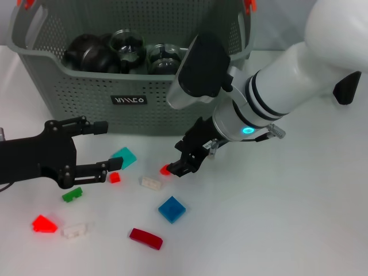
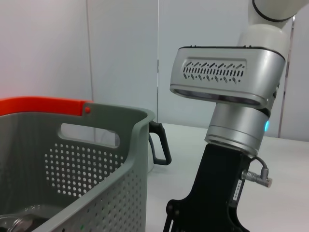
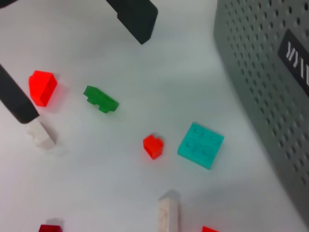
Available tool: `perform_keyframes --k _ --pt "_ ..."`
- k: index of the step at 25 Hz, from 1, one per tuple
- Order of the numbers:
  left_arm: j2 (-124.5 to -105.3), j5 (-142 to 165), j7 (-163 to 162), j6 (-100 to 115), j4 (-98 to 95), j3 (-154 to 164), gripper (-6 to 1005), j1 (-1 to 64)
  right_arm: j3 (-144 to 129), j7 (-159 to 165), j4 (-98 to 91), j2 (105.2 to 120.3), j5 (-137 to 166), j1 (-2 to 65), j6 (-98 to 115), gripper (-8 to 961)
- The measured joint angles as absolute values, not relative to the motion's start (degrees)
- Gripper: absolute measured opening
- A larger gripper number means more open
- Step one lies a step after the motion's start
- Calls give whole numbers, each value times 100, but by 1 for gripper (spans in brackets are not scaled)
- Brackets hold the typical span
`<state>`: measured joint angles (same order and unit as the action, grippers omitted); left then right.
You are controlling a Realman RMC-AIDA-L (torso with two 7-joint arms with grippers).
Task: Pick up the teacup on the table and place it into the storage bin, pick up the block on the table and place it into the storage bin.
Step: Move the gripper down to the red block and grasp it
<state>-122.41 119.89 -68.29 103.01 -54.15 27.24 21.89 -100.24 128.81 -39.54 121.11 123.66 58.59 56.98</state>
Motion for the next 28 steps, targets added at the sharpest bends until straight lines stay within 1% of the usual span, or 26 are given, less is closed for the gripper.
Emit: perform_keyframes --k 16,28 --pt "-12252 11988 -6820 10300 -5385 2736 785 2191 -11022 12850 -3783 12144 11594 5662 4564 560" --pt "-12243 11988 -6820 10291 -5333 2742 785 2225 -11167 12840 -3758 12155 11477 5548 4309 550"
